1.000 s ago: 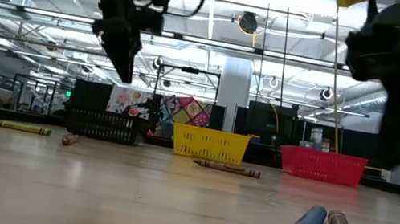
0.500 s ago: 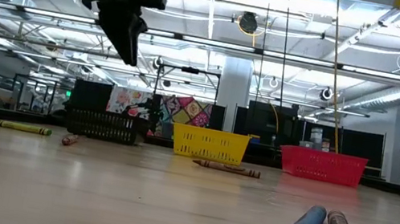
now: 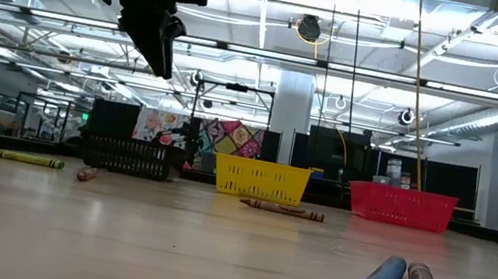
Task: Sort crayons
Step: Put the green crayon into the black bin
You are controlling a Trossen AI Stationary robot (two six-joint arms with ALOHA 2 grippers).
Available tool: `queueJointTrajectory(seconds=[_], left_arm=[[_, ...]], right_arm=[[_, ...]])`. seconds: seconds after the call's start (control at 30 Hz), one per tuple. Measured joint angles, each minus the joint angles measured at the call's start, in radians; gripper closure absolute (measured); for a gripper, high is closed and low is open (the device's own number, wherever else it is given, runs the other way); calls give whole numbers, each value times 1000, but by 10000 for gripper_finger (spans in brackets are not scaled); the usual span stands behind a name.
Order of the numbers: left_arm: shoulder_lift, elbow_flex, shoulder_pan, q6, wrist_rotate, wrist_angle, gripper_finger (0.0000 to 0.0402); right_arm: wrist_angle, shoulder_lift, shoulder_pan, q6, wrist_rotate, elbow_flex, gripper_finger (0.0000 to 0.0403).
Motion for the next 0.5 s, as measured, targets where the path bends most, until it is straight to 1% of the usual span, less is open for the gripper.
queueJointTrajectory(seconds=[0.13,0.23,0.33,0.5], left_arm=[[0,0,0,-8,0,0,301],[0,0,0,-26,-3,0,301],[0,0,-2,-27,-3,0,301],[0,0,-2,-26,-3,0,301]], right_arm=[[-41,0,-14,-58,0,0,307],[-94,0,-37,-65,1,0,314],[-126,0,-56,-66,1,0,335],[-122,0,-63,-50,2,0,385]])
